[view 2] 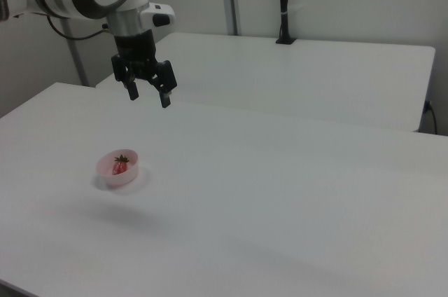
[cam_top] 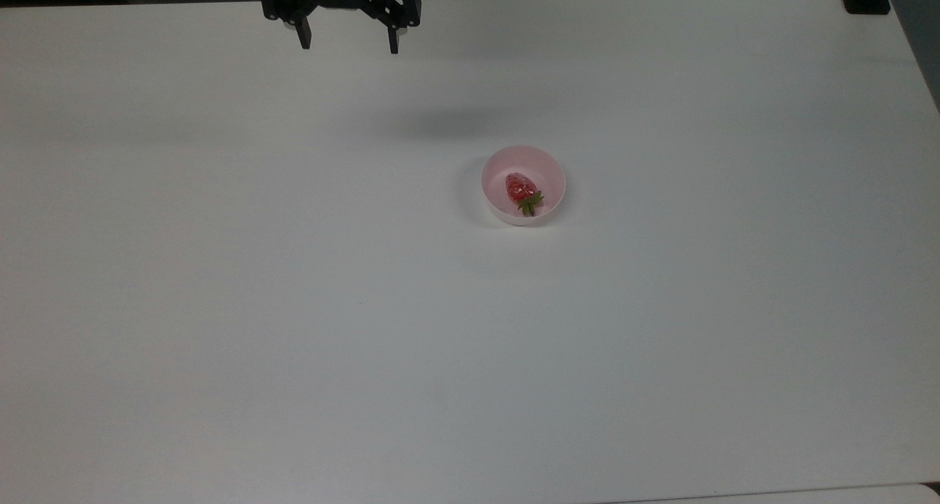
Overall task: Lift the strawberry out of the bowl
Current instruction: 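Move the open gripper over the pink bowl and lower onto the strawberry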
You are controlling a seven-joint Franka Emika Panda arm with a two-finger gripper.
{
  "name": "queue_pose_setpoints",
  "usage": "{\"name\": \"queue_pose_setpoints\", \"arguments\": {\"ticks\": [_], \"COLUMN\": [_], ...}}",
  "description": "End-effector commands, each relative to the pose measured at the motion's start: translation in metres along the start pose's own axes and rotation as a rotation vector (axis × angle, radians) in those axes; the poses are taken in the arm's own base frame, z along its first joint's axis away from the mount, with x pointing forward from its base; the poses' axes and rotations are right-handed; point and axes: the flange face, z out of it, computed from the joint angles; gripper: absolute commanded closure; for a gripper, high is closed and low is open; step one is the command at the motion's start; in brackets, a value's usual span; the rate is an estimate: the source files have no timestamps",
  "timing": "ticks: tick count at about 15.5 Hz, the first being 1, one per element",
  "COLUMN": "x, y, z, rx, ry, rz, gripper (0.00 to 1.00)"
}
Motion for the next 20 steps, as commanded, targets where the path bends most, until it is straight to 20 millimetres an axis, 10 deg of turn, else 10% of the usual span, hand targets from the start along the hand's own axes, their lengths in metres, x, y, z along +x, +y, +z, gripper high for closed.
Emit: {"name": "queue_pose_setpoints", "arguments": {"ticks": [1, 9, 20], "x": [-0.004, 0.000, 0.044], "y": [0.004, -0.009, -0.168], "z": [-0.001, 0.005, 0.145], "rx": [-0.002, -0.004, -0.025], "ry": [-0.009, -0.014, -0.046], "rz": [-0.008, -0.027, -0.249], "gripper": [0.00, 0.00, 0.09]}}
